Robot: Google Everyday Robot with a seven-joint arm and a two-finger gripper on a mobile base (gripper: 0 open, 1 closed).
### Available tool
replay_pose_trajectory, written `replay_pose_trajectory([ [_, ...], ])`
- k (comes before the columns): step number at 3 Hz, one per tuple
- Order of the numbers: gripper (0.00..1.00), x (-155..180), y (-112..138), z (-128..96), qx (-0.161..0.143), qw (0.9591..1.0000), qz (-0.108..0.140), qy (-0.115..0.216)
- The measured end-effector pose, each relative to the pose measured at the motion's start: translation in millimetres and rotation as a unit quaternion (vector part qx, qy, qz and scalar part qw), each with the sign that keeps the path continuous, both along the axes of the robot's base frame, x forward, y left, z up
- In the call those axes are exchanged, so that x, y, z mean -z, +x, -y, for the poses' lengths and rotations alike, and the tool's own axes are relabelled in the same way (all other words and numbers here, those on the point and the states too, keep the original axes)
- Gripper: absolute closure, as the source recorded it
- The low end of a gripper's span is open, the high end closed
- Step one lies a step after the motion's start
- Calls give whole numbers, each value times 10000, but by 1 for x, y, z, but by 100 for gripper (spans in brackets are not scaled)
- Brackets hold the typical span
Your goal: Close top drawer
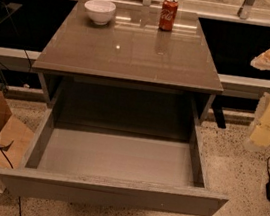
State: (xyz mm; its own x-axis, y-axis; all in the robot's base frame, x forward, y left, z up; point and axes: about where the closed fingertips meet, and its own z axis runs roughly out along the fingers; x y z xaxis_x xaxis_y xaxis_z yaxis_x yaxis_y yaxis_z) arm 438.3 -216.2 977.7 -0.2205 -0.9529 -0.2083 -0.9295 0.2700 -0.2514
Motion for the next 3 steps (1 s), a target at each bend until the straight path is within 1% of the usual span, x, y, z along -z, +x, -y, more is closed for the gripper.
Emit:
replay_pose_trajectory([
  [1, 0, 0, 0, 0, 0, 10000, 0, 0],
  [2, 16, -1, 0, 0, 3, 10000, 28, 11],
  [3, 40, 18, -11, 5, 56, 9997, 54, 213],
])
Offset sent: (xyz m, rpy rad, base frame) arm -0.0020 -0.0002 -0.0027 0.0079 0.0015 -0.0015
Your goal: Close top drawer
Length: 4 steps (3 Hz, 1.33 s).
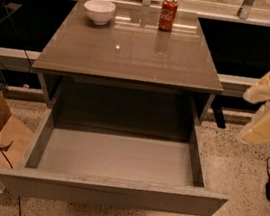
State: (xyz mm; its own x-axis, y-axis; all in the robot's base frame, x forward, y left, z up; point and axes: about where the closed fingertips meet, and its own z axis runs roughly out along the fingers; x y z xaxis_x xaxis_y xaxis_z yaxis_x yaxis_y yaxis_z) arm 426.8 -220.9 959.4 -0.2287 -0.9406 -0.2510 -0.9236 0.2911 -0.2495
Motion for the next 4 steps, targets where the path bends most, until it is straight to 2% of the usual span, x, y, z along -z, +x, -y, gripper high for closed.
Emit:
replay_pose_trajectory([
  [1, 63, 46, -17, 14, 104, 9996, -229, 127],
  [2, 86, 94, -30, 31, 318, 9957, -833, 267],
  [3, 100, 104, -32, 33, 344, 9944, -957, 290],
  [4, 100, 116, -39, 32, 330, 9932, -1094, 197],
])
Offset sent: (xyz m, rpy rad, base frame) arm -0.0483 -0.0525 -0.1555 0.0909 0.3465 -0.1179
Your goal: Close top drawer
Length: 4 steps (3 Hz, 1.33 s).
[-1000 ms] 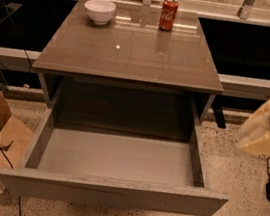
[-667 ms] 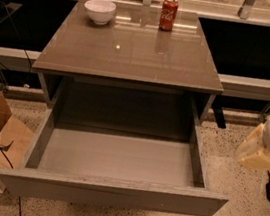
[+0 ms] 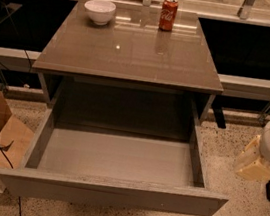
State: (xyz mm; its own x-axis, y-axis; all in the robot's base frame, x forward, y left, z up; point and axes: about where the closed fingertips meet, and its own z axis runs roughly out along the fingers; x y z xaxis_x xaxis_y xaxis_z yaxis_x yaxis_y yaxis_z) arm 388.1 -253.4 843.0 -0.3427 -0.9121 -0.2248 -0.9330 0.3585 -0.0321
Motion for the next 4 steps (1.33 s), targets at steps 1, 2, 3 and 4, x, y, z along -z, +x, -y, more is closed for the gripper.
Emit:
replay_pose_trajectory([
  [1, 100, 23, -21, 1, -173, 9995, -266, 52],
  [2, 100, 45, -35, -2, -166, 9991, -378, -44],
  [3, 100, 73, -46, -12, -70, 9987, -501, 27],
  [4, 100, 100, -62, -18, 110, 9982, -568, 165],
])
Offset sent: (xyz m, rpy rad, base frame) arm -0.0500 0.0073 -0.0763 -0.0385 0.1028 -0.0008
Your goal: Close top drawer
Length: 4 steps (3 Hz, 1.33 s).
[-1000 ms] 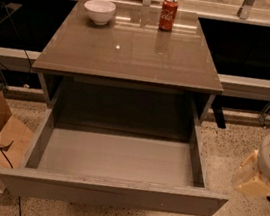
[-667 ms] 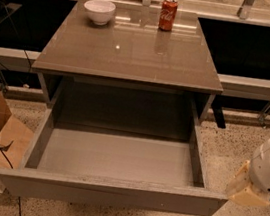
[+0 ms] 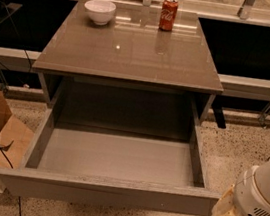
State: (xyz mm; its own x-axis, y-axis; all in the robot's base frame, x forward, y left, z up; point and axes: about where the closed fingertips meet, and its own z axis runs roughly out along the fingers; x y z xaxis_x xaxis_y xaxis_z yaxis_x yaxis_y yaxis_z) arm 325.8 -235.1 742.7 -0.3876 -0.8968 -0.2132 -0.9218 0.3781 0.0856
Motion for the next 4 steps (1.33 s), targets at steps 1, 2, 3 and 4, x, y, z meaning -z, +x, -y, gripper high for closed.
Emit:
replay_pose_trajectory([
  [1, 100, 0, 0, 0, -1, 10000, 0, 0],
  [2, 100, 5, -5, -2, -99, 9999, -4, 19],
  [3, 100, 23, -9, -5, -283, 9994, 84, 197],
  [4, 100, 44, 1, -14, -432, 9978, 243, 451],
])
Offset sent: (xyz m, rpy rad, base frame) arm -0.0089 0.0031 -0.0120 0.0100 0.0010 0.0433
